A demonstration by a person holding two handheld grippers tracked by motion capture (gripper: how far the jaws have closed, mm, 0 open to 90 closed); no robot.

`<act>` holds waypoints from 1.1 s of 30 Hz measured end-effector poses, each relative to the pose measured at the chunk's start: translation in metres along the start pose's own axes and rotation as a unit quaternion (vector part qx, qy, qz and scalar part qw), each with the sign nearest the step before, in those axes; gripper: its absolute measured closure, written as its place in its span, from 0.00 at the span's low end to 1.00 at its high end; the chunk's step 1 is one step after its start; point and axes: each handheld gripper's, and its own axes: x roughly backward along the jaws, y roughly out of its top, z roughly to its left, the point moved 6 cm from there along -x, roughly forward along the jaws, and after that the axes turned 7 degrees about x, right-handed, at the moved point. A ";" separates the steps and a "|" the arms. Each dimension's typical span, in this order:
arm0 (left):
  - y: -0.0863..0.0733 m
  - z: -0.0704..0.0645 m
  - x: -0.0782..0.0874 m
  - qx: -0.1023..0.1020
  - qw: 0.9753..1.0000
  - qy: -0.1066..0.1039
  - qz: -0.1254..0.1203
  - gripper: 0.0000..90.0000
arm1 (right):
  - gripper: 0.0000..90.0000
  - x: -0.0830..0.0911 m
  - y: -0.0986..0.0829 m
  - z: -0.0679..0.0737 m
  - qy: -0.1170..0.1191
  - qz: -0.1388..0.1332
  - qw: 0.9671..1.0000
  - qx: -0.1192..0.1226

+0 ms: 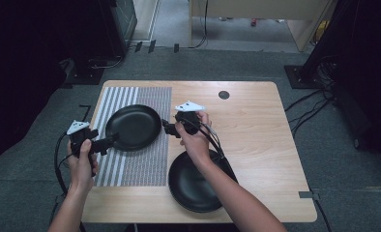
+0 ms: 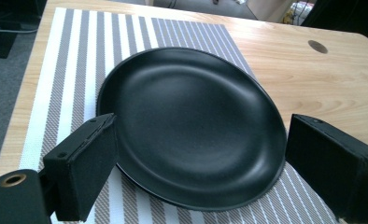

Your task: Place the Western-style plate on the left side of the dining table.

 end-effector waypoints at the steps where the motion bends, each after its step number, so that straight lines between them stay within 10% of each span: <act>1: -0.001 -0.002 0.002 0.000 1.000 -0.001 -0.001 0.10 | 0.32 0.003 -0.001 -0.002 -0.001 -0.001 1.000 -0.001; 33: -0.051 -0.028 0.044 -0.036 0.999 -0.014 -0.015 0.09 | 0.31 0.098 -0.064 -0.059 -0.038 -0.023 0.998 -0.036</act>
